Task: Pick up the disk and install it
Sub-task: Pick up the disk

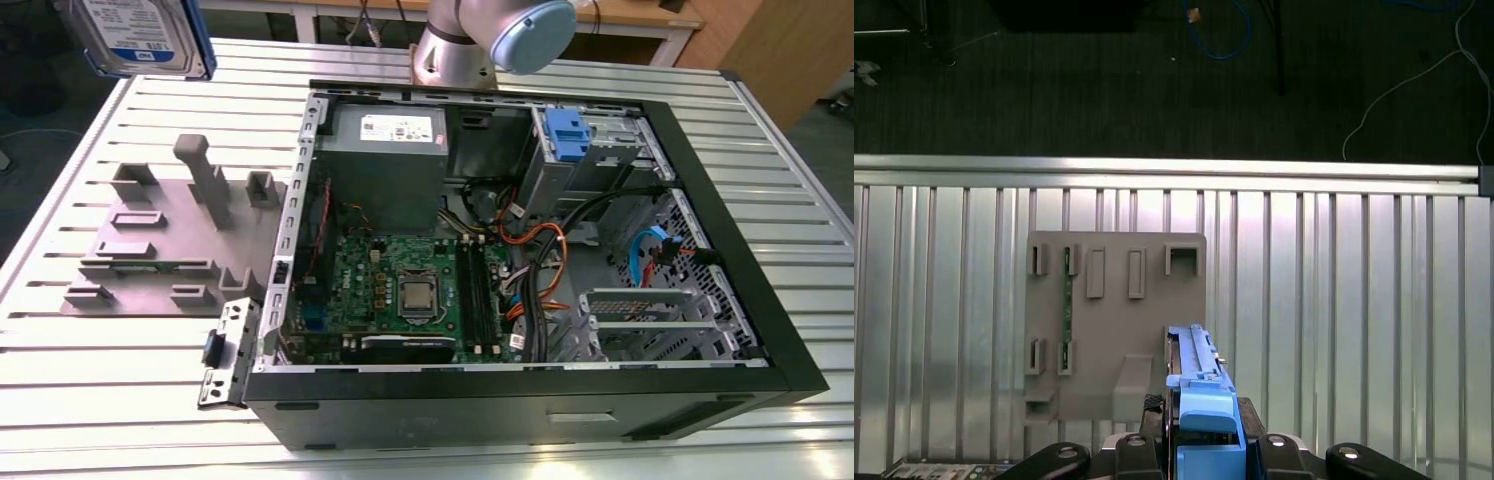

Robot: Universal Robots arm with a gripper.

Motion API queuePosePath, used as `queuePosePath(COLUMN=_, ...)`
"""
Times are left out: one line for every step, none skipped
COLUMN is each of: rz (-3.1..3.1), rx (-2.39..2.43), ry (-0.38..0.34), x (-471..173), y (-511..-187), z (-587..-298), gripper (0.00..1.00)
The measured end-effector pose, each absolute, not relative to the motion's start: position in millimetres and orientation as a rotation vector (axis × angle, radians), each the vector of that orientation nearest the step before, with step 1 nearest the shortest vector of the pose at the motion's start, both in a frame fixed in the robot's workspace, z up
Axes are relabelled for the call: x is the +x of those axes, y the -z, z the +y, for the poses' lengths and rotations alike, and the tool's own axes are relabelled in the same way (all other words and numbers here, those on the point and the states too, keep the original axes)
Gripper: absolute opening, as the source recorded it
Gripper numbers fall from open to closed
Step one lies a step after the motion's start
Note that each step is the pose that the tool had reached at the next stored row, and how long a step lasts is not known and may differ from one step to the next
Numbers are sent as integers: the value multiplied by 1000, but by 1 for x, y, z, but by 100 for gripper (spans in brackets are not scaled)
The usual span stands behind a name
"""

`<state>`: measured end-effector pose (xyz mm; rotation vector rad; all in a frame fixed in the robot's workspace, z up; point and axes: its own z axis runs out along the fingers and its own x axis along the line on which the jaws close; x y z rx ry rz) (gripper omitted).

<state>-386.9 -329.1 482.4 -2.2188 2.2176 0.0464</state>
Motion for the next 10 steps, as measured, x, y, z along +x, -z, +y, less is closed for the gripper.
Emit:
queuePosePath(rz=2218, rx=-2219, ry=-46, x=-387, y=-482, z=-329, gripper=36)
queuePosePath(rz=2218, rx=-2219, ry=-46, x=-386, y=-482, z=-329, gripper=36)
queuePosePath(rz=2218, rx=-2219, ry=-46, x=-386, y=-482, z=-329, gripper=36)
queuePosePath(rz=2218, rx=-2219, ry=-46, x=-386, y=-482, z=-329, gripper=36)
queuePosePath(rz=2218, rx=-2219, ry=-46, x=-385, y=-482, z=-329, gripper=36)
queuePosePath(rz=2218, rx=-2219, ry=-46, x=-385, y=-482, z=-329, gripper=36)
queuePosePath(rz=2218, rx=-2219, ry=-46, x=-385, y=-482, z=-329, gripper=36)
queuePosePath(rz=2218, rx=-2219, ry=-46, x=-384, y=-482, z=-329, gripper=36)
queuePosePath(rz=2218, rx=-2219, ry=-46, x=-383, y=-482, z=-329, gripper=36)
queuePosePath(rz=2218, rx=-2219, ry=-46, x=-383, y=-482, z=-329, gripper=36)
